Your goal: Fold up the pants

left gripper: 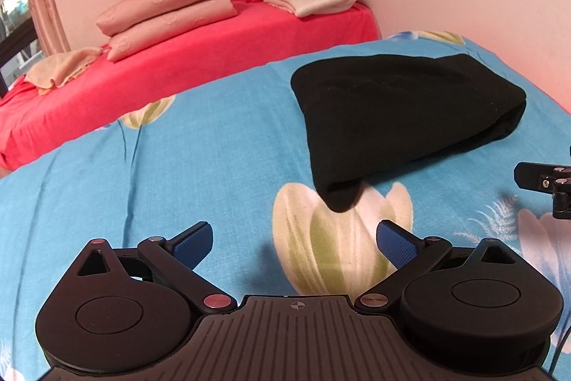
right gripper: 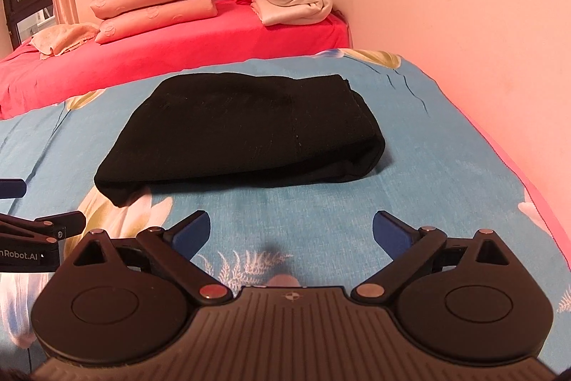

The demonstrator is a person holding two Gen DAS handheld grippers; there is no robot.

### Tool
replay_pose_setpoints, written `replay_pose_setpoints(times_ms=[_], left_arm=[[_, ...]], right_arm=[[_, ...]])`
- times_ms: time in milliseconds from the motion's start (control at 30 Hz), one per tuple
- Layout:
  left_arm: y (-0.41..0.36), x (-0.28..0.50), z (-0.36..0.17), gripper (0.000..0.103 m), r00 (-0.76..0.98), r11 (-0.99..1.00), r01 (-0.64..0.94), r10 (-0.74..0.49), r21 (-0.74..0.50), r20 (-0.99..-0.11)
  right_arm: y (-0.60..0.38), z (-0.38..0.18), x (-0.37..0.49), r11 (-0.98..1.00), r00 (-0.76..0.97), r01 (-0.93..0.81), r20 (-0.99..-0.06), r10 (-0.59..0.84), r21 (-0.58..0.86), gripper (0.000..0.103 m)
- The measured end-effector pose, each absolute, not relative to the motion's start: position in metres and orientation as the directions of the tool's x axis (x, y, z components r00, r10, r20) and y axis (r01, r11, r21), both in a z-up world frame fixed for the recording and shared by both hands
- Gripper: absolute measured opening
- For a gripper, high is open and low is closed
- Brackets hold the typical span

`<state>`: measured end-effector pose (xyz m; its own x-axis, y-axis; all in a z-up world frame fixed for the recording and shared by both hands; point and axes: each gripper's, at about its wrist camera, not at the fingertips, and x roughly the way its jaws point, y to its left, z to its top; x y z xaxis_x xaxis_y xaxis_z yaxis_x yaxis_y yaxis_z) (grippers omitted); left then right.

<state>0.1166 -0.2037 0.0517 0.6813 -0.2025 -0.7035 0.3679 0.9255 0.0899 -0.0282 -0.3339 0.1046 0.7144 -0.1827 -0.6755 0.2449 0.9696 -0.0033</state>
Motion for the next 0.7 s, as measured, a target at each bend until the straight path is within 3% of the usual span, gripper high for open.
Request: replay_pose_setpoints(times_ms=[700], left_arm=[[-0.2082, 0.1154, 0.0506, 0.103, 0.659, 0.922, 0.380, -0.214, 0.074, -0.721]], right_arm=[[-0.3340, 0.1022, -0.0299, 0.973, 0.707, 0.229, -0.687, -0.171, -0.006, 0.099]])
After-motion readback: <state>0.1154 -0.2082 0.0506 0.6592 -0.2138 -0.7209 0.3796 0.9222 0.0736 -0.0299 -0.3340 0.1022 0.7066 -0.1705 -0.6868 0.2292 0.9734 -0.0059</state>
